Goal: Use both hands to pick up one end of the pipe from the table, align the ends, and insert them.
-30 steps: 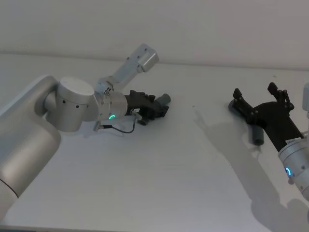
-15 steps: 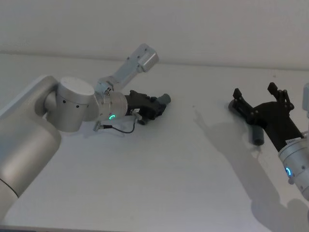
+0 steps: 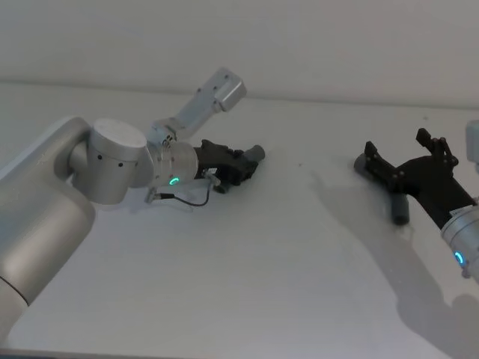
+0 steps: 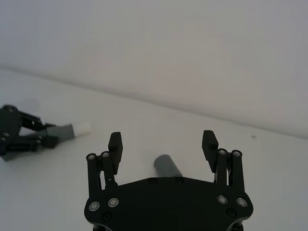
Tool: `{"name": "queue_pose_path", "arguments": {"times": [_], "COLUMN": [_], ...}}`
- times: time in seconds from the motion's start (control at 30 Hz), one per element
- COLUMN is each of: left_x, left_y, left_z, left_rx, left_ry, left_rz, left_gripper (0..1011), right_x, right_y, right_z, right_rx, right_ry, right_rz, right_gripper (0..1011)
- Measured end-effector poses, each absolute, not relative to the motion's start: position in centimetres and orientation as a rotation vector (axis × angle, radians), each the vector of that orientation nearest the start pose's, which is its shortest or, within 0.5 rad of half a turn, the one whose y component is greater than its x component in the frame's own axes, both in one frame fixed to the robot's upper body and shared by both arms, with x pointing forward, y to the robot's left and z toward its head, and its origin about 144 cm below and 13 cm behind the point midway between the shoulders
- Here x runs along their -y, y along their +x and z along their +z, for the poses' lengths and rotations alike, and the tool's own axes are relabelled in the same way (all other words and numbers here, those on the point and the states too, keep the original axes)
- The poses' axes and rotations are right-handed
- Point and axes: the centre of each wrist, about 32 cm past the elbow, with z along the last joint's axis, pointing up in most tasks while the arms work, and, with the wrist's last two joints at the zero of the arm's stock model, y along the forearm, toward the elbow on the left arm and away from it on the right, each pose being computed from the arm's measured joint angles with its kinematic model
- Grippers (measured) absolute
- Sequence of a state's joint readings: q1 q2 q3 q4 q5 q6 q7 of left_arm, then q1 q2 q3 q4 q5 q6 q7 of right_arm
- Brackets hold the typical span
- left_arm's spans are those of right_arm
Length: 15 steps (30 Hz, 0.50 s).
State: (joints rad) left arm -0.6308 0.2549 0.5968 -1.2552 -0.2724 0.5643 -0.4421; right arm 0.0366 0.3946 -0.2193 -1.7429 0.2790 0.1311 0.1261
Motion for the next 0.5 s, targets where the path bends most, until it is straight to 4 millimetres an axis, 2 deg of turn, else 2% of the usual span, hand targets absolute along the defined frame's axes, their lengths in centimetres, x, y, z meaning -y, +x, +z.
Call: {"name": "queue_pose_path", "arguments": {"times": [0.5], "left_x": [-16.0], "left_y": [59.1], "left_z": [124.1], "left_rx": [-0.146], "left_ry": [0.502], "left_rz": [0.742], "left_gripper": [347], "right_x": [27.8], "right_y": [47.8], "right_z": [121.0], "right_rx": [0.009], "right_ry": [-0.224], "right_rz": [-1.15], "right_gripper": [1004]}}
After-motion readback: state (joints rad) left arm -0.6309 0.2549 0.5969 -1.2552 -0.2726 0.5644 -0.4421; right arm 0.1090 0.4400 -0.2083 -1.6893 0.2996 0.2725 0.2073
